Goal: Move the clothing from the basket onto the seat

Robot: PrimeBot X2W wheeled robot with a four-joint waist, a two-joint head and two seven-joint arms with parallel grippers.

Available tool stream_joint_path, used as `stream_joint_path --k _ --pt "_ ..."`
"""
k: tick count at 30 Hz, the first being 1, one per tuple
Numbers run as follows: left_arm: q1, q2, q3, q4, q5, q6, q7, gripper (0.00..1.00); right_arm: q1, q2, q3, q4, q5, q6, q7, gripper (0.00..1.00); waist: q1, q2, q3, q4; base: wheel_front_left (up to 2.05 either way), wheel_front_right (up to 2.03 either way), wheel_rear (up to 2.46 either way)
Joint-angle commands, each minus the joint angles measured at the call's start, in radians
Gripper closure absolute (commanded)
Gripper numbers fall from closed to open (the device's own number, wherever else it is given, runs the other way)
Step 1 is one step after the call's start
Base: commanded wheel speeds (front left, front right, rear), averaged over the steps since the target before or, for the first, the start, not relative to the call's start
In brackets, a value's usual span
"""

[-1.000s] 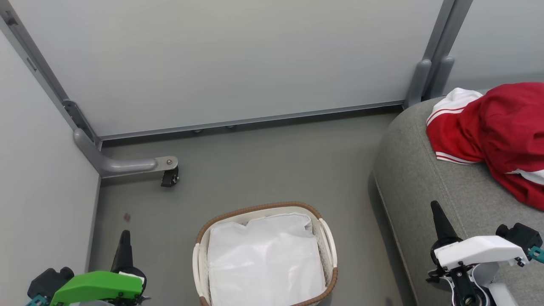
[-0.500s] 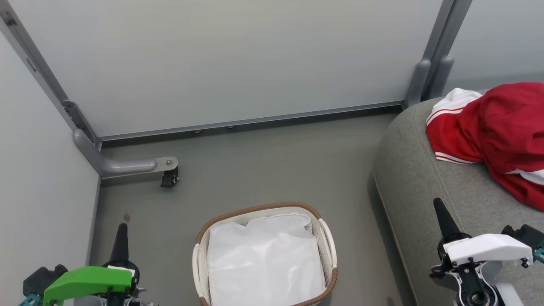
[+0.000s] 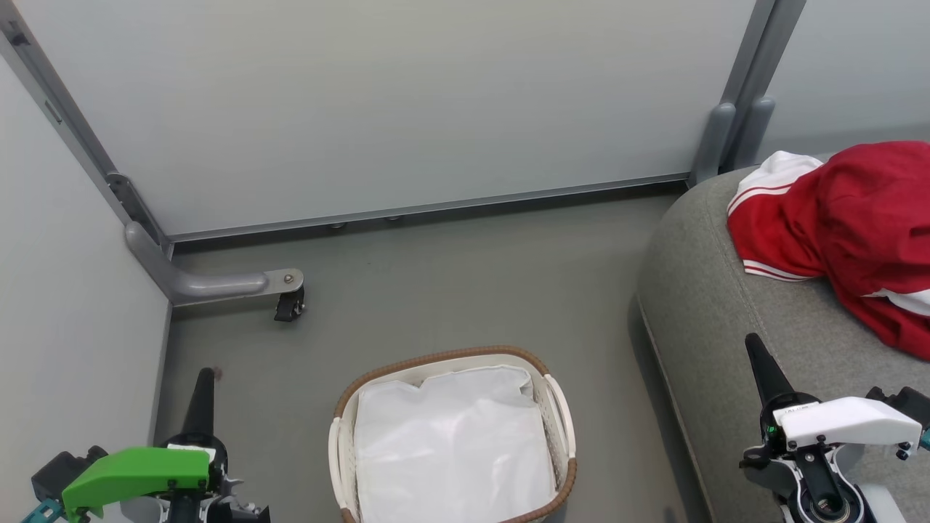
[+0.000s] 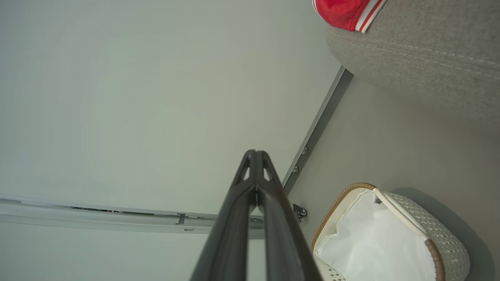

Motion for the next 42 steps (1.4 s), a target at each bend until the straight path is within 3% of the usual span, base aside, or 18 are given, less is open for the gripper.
stream_joint_path --k 1,42 --pt "-0.024 0.002 0.006 -0.011 -0.021 -0.002 0.003 1.0 0.004 -0.006 -0.005 -0.011 0.022 -0.001 0.006 1.0 0.0 0.0 0.0 0.0 0.0 0.0 0.0" --pt "-0.041 -0.001 0.037 -0.053 -0.265 -0.003 0.076 1.0 0.014 -0.008 -0.038 -0.048 0.284 -0.001 0.078 1.0 0.0 0.0 -0.005 -0.004 0.0 0.0 0.0"
